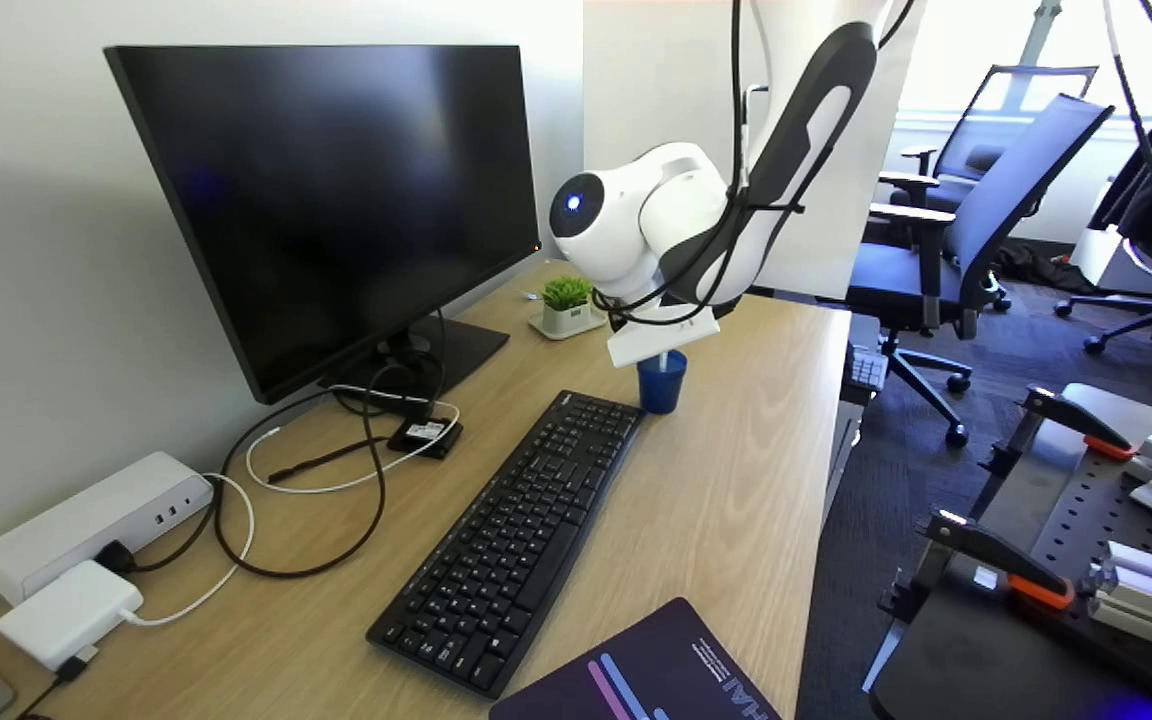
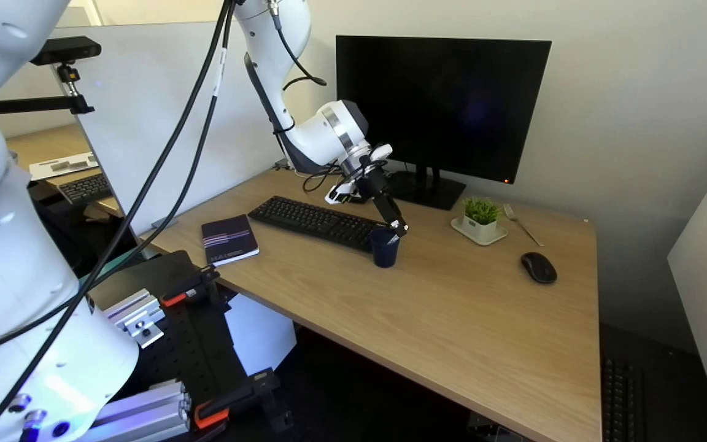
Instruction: Place the marker on the desk
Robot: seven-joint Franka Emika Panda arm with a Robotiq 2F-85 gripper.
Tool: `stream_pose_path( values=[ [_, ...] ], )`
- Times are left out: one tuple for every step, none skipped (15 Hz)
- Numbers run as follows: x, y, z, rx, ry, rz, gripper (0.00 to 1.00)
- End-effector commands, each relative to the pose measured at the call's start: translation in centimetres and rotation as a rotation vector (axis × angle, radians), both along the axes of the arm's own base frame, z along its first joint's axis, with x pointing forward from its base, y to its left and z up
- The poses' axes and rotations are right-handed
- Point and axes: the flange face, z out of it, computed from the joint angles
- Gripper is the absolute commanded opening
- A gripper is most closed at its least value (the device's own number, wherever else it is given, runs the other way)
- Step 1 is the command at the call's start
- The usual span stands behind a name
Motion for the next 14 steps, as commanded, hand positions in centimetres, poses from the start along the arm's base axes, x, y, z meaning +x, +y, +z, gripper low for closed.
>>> stream_pose_path(
  values=[
    [0.21, 0.01, 0.12, -0.012, -0.013, 0.000, 0.75],
    [0.14, 0.08, 0.16, -0.014, -0.012, 0.002, 0.73],
    [0.09, 0.15, 0.20, -0.016, -0.012, 0.005, 0.66],
    [0.02, 0.24, 0.25, -0.017, -0.013, 0.007, 0.59],
    [0.00, 0.31, 0.28, -0.018, -0.013, 0.010, 0.53],
    [-0.04, 0.37, 0.32, -0.020, -0.015, 0.012, 0.45],
    [-0.08, 0.40, 0.35, -0.021, -0.018, 0.013, 0.39],
    [-0.10, 0.41, 0.38, -0.022, -0.020, 0.014, 0.31],
    [-0.13, 0.39, 0.40, -0.024, -0.021, 0.016, 0.25],
    [-0.16, 0.35, 0.43, -0.026, -0.023, 0.016, 0.17],
    [-0.18, 0.29, 0.47, -0.028, -0.026, 0.016, 0.11],
    [-0.19, 0.26, 0.49, -0.031, -0.029, 0.015, 0.03],
    [-0.18, 0.22, 0.52, -0.032, -0.033, 0.014, 0.00],
    [-0.17, 0.17, 0.56, -0.033, -0.037, 0.013, 0.00]
  ],
)
